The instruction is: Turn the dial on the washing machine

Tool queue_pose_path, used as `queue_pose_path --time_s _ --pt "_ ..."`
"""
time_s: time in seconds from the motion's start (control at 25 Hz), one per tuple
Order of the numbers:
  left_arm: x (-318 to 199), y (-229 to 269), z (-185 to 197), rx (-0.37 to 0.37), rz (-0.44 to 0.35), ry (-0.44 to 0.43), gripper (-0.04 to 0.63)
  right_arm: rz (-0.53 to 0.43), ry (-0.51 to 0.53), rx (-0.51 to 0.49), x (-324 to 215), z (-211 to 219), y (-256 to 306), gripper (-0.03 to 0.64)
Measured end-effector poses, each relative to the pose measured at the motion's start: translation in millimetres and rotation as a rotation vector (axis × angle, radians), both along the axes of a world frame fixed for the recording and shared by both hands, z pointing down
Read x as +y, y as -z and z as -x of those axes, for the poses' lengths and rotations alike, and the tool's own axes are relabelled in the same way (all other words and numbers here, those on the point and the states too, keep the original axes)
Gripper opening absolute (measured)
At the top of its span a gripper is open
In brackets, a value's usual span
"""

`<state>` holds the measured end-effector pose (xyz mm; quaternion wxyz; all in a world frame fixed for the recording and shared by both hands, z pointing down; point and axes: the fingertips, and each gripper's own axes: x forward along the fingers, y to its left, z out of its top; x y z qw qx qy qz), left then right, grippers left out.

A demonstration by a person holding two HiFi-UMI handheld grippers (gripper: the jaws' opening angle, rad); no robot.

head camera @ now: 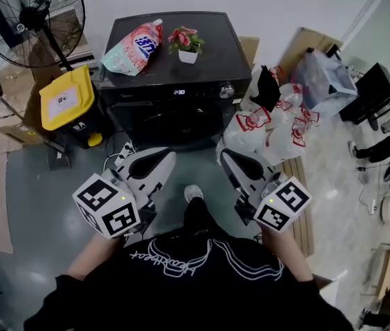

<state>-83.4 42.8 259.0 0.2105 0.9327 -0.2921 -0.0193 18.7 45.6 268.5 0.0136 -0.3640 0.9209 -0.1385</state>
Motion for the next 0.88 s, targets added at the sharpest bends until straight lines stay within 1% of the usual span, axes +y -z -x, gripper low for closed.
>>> queue_pose_path --time_s 0.28,0.48,0.64,0.88 --pt "19.0 21.6 -13.7 -0.007 -0.042 -0.029 0.005 -0.029 0.015 -0.021 18.2 -4.0 17.5 0.003" --pt "27.3 28.8 -7.0 -0.026 -0.063 -0.005 0.005 -0.040 0.021 -0.035 30.1 -2.6 24.6 0.003" --pt "36.0 31.3 -4.7 -0.029 -0.075 -0.002 0.005 -0.065 0.032 -0.022 39.8 2.2 29.9 0.003" --pt "43.7 21.3 7.7 -0.041 -0.056 0.017 0.005 -0.053 0.039 -0.011 52.6 10.6 21.7 0.003"
